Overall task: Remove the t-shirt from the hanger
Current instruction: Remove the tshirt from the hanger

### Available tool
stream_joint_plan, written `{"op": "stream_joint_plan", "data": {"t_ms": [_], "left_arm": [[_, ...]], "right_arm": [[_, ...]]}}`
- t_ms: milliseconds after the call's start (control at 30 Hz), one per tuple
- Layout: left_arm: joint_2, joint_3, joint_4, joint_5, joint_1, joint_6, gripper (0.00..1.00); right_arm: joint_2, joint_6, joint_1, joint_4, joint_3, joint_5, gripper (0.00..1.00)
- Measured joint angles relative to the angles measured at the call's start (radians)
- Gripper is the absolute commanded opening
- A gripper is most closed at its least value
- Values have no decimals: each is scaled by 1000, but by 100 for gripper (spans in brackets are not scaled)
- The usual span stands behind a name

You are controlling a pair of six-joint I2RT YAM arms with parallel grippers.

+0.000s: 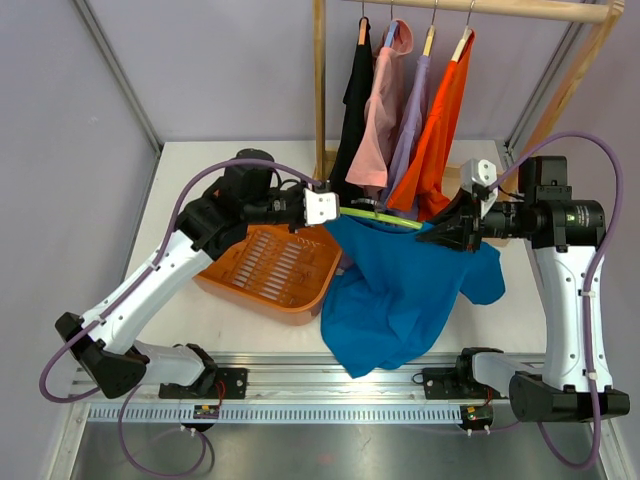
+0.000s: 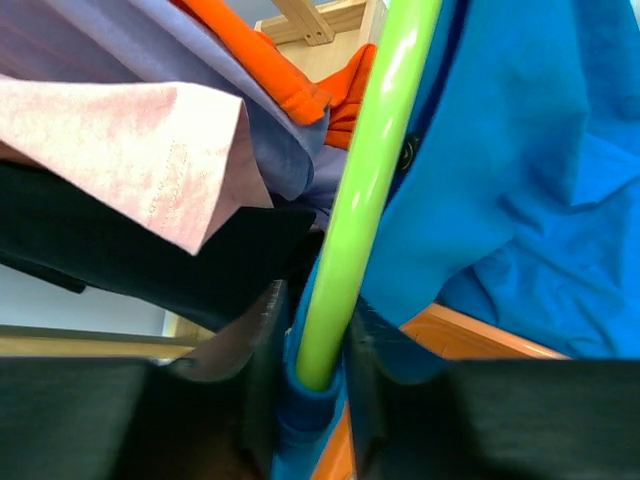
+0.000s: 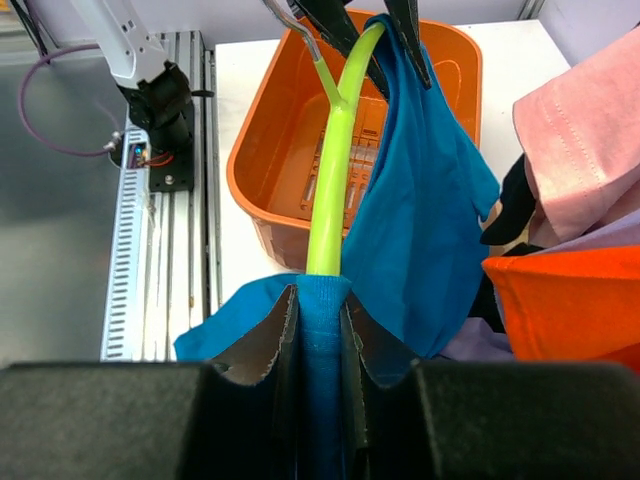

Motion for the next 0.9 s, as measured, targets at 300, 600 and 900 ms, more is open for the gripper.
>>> {"op": "stream_joint_plan", "data": {"t_ms": [300, 600, 900], "left_arm": [[-3, -53, 5, 59, 8, -41, 0], [-15, -91, 103, 2, 10, -230, 0], [-13, -73, 105, -51, 7, -384, 0]], "right_arm": [[-7, 318, -2, 106, -40, 55, 9], [5, 557, 2, 293, -21, 158, 49], [50, 710, 3, 372, 156, 304, 76]]}}
